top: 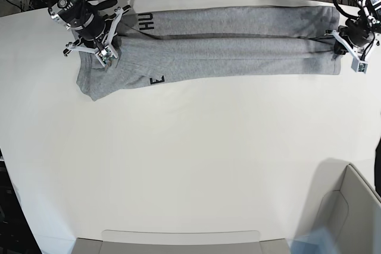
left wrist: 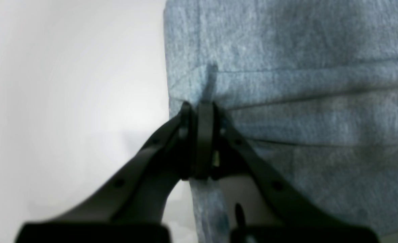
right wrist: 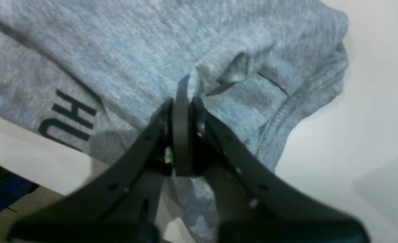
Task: Fold the T-shirt properly
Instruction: 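Lower the folded hem with both grippers and release it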
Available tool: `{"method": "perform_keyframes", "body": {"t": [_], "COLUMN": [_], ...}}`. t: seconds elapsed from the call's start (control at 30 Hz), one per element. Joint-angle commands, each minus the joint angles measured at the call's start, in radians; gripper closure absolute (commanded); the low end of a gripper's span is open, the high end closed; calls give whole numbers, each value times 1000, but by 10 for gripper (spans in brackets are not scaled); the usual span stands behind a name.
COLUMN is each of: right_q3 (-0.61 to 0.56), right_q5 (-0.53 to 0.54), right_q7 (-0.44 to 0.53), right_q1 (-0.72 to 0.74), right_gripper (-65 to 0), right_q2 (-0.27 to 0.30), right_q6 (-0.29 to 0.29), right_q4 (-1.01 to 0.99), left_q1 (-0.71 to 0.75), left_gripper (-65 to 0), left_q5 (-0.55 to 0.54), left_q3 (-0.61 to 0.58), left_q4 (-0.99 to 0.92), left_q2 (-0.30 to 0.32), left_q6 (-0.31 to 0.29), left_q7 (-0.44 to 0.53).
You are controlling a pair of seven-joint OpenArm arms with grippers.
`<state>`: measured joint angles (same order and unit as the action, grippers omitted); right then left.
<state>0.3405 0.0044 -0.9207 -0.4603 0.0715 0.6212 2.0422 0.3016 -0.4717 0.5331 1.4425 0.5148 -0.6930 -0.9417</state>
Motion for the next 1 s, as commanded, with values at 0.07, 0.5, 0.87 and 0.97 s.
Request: {"method": "perform_keyframes", "body": {"t": [0.07,0.5,0.87,0.97], "right_q3": [6,6,6,6], "right_q5": [1,-2,-4,-4], "right_q7": [9,9,12,12], "right_q1": [2,8,10,10], "right_gripper": [-71,-222,-221,-221], "right_q2": [4,11,12,12], "right_q6": [6,6,6,6], "right_q4": [16,-2,-22,-22], "left_q1": [-2,-8,-60,-61], "left_gripper": [-165,-299,-308,-306], "left_q5": [1,4,149,150], "left_q3": [17,35,-84,-90], "left_q4": [16,1,-184,-222], "left_q2": [21,31,29,23], "left_q6": [8,-5,-5,-5], "left_q7": [-15,-90,-147,-165]}}
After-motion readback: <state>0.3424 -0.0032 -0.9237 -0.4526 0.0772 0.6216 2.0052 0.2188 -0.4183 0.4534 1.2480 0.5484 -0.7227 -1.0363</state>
